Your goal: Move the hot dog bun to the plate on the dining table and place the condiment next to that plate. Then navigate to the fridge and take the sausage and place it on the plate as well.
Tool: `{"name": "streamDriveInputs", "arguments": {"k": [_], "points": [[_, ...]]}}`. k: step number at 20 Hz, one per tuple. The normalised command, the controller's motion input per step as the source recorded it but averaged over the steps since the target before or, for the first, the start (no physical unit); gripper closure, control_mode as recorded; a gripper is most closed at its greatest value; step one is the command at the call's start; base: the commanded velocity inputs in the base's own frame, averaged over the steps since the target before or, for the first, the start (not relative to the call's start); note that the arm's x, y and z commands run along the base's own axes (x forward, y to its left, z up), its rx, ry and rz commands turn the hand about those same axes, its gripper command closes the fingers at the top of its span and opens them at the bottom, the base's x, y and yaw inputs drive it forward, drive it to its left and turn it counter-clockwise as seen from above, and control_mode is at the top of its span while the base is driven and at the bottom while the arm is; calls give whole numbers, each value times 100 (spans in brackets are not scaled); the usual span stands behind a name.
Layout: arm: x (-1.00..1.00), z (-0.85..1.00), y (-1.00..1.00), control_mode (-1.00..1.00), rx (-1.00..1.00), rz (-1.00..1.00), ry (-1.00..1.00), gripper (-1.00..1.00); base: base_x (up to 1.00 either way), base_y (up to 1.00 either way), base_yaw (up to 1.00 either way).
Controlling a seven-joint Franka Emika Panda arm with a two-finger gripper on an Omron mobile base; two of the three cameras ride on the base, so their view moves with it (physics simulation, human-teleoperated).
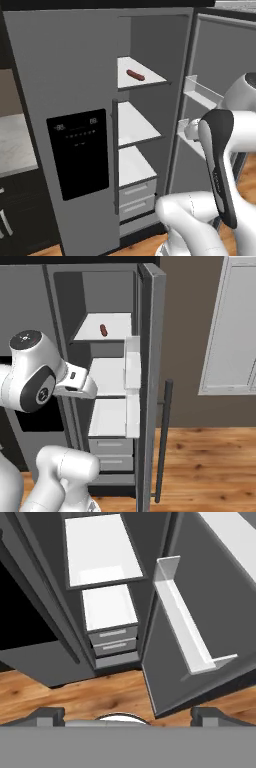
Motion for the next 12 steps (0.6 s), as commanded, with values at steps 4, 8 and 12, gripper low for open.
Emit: {"name": "streamDriveInputs", "arguments": {"k": [4, 8, 12], "points": [[0, 0, 0, 100, 0, 0, 0, -100, 50, -3, 17], [0, 0, 0, 100, 0, 0, 0, -100, 51, 6, 13], [0, 0, 0, 100, 0, 0, 0, -100, 66, -2, 15]]}}
